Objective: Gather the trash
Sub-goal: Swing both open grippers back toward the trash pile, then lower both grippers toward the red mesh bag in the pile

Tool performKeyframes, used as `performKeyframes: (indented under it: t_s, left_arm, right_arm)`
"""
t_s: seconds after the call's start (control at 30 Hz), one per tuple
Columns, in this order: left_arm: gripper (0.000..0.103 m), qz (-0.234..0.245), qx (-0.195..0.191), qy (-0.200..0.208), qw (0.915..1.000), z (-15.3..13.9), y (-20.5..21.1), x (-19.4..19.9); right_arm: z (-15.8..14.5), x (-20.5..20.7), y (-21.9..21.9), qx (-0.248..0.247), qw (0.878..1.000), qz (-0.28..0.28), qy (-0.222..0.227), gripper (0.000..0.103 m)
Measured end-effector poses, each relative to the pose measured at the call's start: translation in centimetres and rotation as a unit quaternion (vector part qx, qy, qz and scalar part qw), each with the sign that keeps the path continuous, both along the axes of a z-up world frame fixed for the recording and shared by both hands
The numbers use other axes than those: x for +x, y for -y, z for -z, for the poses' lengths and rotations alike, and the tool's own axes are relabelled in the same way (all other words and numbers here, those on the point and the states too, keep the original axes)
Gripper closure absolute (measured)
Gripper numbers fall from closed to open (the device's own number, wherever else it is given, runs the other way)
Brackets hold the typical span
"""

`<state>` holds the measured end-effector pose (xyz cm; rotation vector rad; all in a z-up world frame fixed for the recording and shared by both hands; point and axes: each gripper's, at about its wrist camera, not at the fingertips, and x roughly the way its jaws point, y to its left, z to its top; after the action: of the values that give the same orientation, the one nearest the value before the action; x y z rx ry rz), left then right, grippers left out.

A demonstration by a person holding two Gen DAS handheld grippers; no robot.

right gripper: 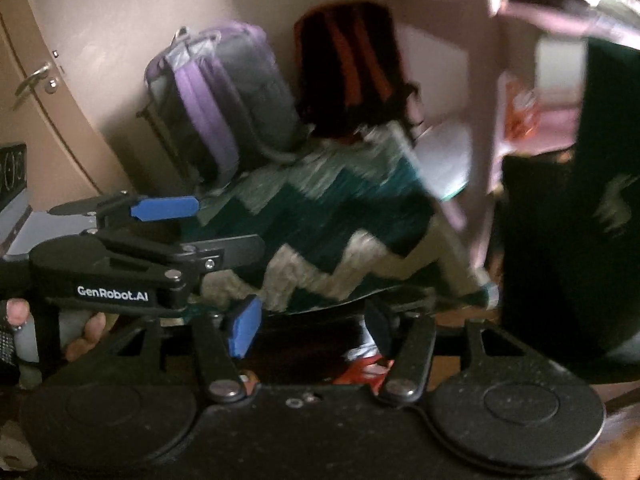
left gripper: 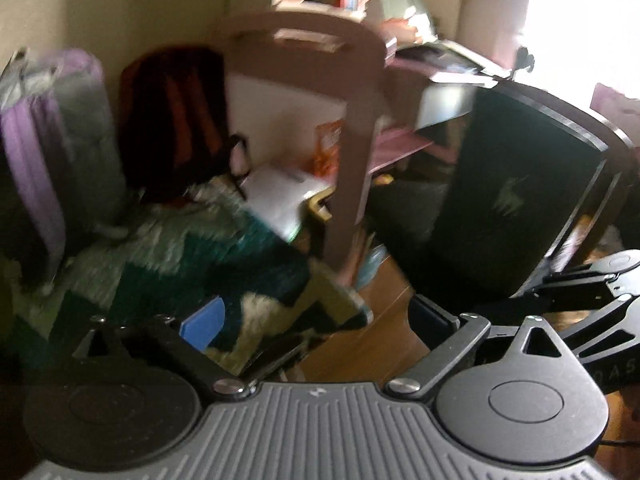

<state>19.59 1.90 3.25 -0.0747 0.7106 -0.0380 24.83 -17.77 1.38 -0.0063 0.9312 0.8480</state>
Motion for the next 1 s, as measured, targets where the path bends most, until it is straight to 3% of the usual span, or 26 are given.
performKeyframes:
  t_s: [0.13, 0.3, 0.53, 0.73, 1.0]
  left_arm:
    - [0.004, -0.02, -0.008, -0.033, 0.9992, 5.0, -3.2, 0.7]
    - [0.004, -0.044, -0.043, -0.084, 0.9946, 12.1, -6.9, 2.3]
    - [0.004, -0.042, -0.039, -0.175, 0.9828, 22.5, -8.9, 3.8]
    - [0.004, -0.028, -0.055, -0.245, 0.9675, 30.4, -9.6, 5.3]
    - [0.004, -0.005, -0.059, -0.305, 0.9504, 38.2, -10.9, 6.0]
  right_arm:
    - [5.4, 1.5, -3.8, -0.036, 0.998, 0.007, -0.053, 0.045]
    - [13.2, 4.0, -7.2, -0.086, 0.987, 0.052, -0.126, 0.045]
    - [23.8, 7.1, -8.6, -0.121, 0.96, 0.12, -0.224, 0.045]
    - [31.1, 9.2, -9.0, -0.129, 0.933, 0.173, -0.287, 0.045]
    - [40.1, 10.6, -10.1, -0.157, 0.907, 0.188, -0.342, 0.046]
